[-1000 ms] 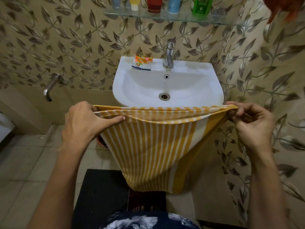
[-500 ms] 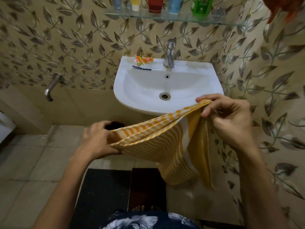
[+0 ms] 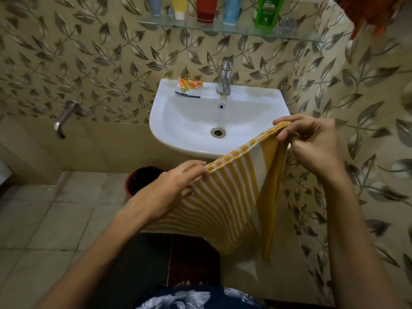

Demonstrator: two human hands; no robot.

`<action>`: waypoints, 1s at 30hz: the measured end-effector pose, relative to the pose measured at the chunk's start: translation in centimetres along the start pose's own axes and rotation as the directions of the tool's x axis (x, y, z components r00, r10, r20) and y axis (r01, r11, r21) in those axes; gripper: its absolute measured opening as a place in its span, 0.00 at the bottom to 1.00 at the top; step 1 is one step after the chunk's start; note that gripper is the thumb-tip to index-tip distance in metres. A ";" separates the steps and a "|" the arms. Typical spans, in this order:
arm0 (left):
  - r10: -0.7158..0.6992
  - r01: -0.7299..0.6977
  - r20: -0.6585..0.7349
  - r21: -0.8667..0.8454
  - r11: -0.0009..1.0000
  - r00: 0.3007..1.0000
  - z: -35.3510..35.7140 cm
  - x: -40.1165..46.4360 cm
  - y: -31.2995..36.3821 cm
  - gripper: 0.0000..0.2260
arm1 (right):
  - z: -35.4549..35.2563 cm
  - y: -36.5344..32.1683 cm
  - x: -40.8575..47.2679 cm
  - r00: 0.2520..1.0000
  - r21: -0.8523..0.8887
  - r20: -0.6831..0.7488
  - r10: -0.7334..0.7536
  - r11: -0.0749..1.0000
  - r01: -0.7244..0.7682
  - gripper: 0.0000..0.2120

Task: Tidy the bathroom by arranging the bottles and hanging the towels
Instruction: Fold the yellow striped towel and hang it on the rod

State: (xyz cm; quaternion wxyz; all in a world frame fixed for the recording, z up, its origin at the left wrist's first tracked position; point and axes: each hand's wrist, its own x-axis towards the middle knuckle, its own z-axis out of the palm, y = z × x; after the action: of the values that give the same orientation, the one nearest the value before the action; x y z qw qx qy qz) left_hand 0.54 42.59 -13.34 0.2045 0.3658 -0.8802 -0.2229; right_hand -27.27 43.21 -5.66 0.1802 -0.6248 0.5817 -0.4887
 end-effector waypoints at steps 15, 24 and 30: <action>-0.605 0.672 0.317 -0.497 0.549 0.730 -2.6 2.6 -0.8 0.29 | 5.6 0.9 -3.4 0.994 0.014 0.083 0.076 0.997 -0.077 0.28; -0.755 0.534 0.228 -0.825 0.186 0.615 -3.6 4.8 1.6 0.19 | 10.5 -2.3 -8.2 0.908 0.048 0.415 -0.054 0.998 0.038 0.32; -0.767 0.500 0.194 -0.846 0.185 0.611 -4.1 4.4 2.0 0.13 | 11.1 -1.6 -6.3 0.980 0.051 0.198 -0.027 0.999 0.017 0.12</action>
State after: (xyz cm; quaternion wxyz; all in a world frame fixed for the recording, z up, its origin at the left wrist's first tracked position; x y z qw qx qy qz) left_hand -1.29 39.61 -8.03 0.3600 0.5775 -0.3774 -0.6280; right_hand -16.34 45.50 -11.98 0.2472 -0.6722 0.5419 -0.4397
